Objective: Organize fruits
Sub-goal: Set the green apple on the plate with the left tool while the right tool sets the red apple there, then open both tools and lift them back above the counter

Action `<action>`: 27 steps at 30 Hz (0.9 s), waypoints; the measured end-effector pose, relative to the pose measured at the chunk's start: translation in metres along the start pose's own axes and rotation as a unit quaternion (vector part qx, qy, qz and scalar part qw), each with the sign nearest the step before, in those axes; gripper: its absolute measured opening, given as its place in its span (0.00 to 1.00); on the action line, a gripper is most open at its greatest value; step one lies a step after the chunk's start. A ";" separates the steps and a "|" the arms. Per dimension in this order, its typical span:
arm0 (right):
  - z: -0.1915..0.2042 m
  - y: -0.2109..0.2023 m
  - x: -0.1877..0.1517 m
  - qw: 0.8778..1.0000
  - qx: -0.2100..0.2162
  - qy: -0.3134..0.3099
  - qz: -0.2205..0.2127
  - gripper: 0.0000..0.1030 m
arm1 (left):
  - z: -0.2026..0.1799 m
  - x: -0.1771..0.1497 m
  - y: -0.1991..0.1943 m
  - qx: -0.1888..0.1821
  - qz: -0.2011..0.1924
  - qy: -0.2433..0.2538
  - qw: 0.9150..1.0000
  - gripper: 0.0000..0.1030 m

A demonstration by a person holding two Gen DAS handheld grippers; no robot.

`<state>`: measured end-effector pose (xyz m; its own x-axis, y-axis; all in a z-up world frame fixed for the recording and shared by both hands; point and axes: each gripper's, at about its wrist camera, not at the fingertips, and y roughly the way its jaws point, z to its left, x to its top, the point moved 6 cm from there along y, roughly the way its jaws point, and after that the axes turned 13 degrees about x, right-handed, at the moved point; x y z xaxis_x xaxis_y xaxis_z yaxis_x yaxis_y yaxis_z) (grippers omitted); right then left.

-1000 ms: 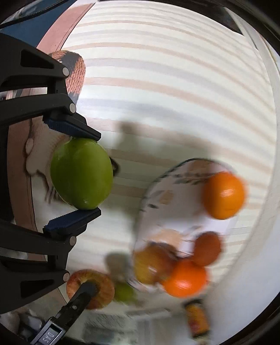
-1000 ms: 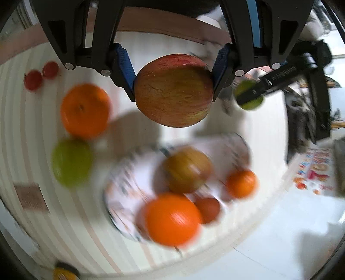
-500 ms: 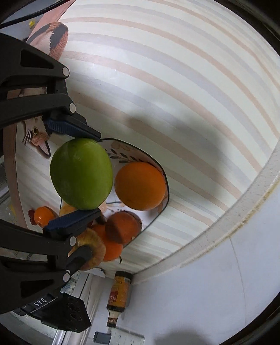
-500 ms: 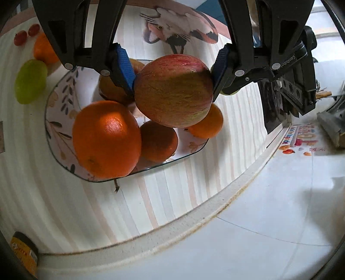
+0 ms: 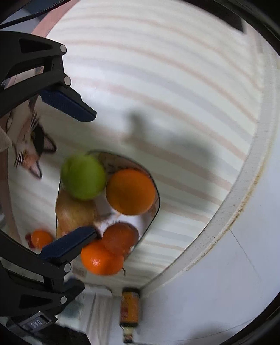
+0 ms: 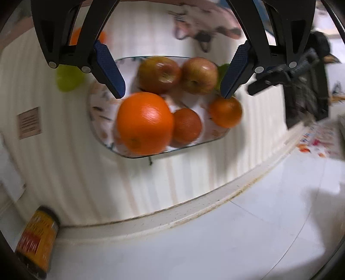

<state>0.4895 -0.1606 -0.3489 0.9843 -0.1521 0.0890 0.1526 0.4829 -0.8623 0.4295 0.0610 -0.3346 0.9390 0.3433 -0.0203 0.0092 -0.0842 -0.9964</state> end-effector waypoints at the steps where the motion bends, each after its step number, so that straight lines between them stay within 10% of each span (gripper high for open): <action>1: 0.000 -0.002 -0.002 1.000 -0.012 -0.009 -0.003 0.89 | -0.002 -0.001 -0.003 0.020 -0.017 0.012 1.000 0.97; 8: -0.003 -0.022 -0.029 0.996 -0.061 -0.059 -0.019 0.89 | -0.002 -0.032 -0.023 0.124 -0.098 0.075 0.984 0.97; 27: 0.027 -0.141 -0.133 0.982 -0.074 -0.134 -0.112 0.89 | -0.011 -0.130 -0.131 0.111 -0.228 0.118 0.960 0.97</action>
<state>0.3398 -0.1847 -0.2258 0.9183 0.0014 0.3958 0.3732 0.3297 -0.8672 0.3099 0.0173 -0.2006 0.9069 0.0729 0.4150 0.3887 0.2351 -0.8908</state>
